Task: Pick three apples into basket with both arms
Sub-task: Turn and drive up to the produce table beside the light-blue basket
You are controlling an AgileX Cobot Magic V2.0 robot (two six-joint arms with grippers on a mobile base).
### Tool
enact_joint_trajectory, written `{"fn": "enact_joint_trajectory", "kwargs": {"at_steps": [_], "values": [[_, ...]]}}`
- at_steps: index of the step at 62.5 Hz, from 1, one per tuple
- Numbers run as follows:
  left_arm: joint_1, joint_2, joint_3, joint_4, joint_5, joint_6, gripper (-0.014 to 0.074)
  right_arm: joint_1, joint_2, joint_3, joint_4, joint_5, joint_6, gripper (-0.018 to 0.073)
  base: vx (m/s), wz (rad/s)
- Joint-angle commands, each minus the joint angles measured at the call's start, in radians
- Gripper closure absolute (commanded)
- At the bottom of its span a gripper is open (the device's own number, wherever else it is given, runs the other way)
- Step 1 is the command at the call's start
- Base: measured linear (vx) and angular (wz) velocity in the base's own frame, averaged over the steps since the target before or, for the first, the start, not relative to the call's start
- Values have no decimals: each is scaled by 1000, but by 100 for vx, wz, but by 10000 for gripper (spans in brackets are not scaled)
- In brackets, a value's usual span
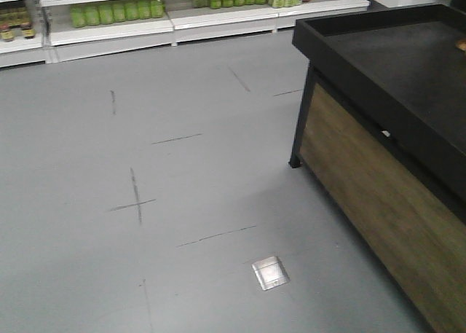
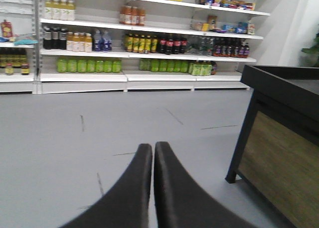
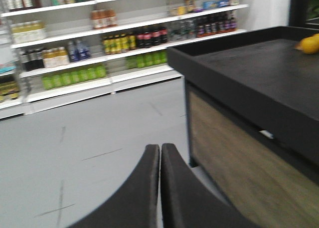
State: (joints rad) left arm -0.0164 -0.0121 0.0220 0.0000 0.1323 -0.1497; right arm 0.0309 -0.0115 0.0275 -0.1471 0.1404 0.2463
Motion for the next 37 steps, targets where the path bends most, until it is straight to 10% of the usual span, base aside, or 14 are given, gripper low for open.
{"fn": "enact_joint_trajectory", "kwargs": {"at_steps": [1,37], "values": [[0,-15,9,-11,-68,-8,603,1,-13,13,-14,-75,-7,565,14,-56],[0,-15,9,-11,-68,-8,603,1,-13,13,-14,-75,-7,565,14,-54]]}}
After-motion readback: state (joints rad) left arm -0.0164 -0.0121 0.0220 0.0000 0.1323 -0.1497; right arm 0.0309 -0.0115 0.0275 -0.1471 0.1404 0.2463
